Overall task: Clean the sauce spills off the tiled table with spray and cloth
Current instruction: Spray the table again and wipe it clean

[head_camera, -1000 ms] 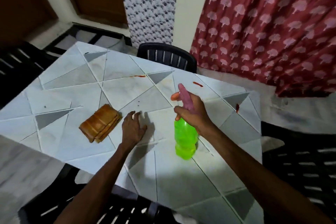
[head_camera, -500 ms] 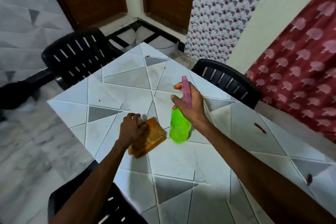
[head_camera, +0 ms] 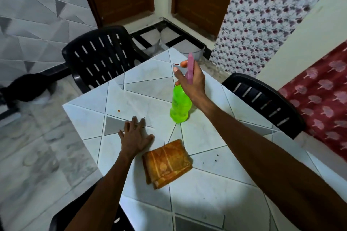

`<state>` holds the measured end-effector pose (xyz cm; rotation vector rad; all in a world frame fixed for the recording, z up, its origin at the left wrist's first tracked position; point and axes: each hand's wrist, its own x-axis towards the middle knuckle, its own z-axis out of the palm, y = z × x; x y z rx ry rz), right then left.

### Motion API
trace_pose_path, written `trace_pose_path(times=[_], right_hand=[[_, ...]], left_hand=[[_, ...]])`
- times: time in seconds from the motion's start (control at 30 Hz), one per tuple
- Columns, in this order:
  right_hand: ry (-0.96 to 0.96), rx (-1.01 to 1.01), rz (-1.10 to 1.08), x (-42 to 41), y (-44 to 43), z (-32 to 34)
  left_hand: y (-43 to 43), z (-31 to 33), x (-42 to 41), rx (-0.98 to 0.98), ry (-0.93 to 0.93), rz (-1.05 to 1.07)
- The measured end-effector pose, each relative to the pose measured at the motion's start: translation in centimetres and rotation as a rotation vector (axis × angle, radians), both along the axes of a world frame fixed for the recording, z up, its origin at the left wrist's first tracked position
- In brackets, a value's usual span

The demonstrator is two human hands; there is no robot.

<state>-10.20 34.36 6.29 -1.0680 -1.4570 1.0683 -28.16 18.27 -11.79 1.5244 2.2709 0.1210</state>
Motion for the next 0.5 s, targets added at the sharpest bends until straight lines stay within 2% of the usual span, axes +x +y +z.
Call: trace_pose_path(times=[0.33,0.5], right_hand=[[-0.066,0.045,0.004,-6.4,6.6,-1.3],[-0.284,-0.017,0.016,-6.2,7.0,-1.4]], left_hand=[[0.0,-0.4,-0.5,0.002,-0.026,0.019],[0.0,-0.3,-0.6,-0.003,-0.040,0.036]])
